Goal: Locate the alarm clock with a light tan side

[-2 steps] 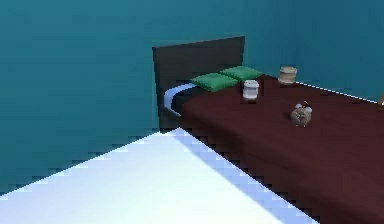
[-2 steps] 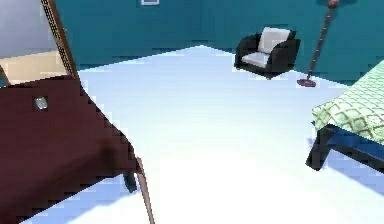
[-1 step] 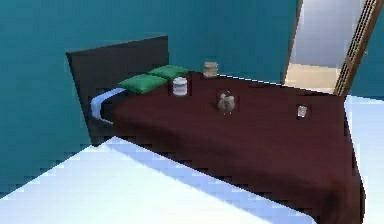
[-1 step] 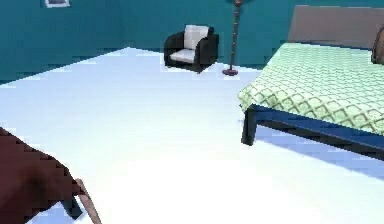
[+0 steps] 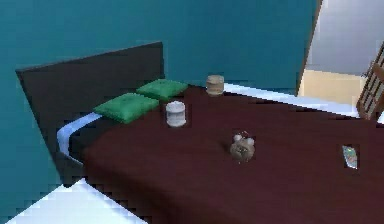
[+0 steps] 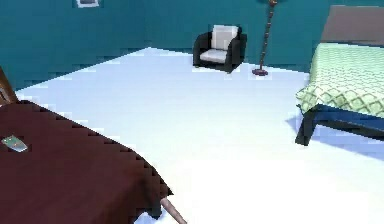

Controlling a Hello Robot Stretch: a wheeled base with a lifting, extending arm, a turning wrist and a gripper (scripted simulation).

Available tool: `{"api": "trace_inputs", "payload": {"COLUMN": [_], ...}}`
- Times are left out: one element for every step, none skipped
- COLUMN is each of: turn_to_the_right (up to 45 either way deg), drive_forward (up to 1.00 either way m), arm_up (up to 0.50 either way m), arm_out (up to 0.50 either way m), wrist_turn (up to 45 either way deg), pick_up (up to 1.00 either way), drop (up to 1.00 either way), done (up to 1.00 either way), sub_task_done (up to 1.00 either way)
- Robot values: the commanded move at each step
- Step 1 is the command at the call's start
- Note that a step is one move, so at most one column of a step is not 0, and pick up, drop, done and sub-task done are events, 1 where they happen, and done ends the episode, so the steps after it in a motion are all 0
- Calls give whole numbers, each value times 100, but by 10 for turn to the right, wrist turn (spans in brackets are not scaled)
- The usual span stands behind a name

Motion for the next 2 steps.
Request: {"api": "trace_inputs", "payload": {"turn_to_the_right": [150,0], "drive_forward": [0,0], "arm_up": [0,0], "arm_out": [0,0], "wrist_turn": [0,0], "pick_up": [0,0], "drop": [0,0], "done": [0,100], "sub_task_done": [0,0]}}
